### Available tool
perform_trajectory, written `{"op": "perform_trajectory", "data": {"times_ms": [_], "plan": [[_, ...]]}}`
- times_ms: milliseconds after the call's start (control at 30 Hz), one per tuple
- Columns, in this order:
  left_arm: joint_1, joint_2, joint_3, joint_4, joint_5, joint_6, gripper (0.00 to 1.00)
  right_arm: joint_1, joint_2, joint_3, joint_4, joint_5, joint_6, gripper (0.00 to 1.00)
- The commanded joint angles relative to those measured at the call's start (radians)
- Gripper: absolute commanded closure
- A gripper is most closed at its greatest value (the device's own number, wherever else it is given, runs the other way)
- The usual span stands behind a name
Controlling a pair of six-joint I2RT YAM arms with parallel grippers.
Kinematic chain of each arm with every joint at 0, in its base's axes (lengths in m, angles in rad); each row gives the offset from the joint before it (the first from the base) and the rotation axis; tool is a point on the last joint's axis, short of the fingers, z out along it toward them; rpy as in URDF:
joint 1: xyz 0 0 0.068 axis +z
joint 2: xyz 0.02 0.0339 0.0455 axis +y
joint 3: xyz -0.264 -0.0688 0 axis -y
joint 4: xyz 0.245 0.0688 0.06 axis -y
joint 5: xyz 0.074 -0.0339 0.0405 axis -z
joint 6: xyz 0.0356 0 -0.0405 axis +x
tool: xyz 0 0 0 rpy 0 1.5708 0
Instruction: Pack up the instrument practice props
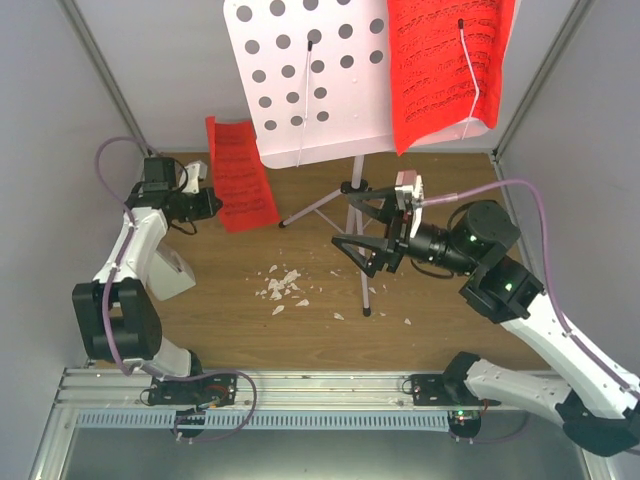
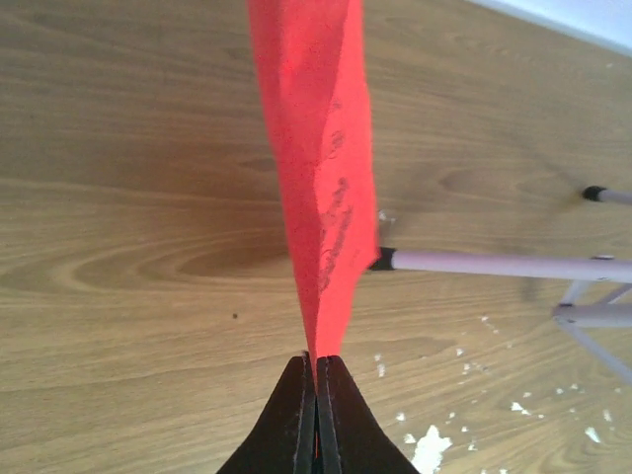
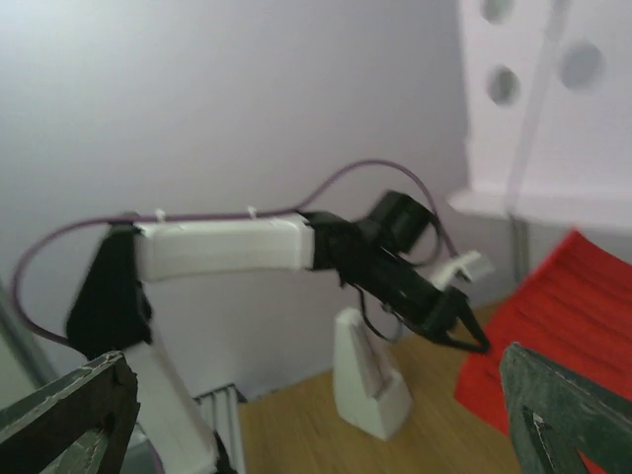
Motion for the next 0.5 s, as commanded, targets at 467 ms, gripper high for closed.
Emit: {"op": "perform_trajectory", "data": {"times_ms": [467], "plan": [[0.013,0.170,0.012,-0.011,-0.390,0.084,1.00,-0.001,-0.288,-0.367,-0.403,0.818,0.090,0.00]]}}
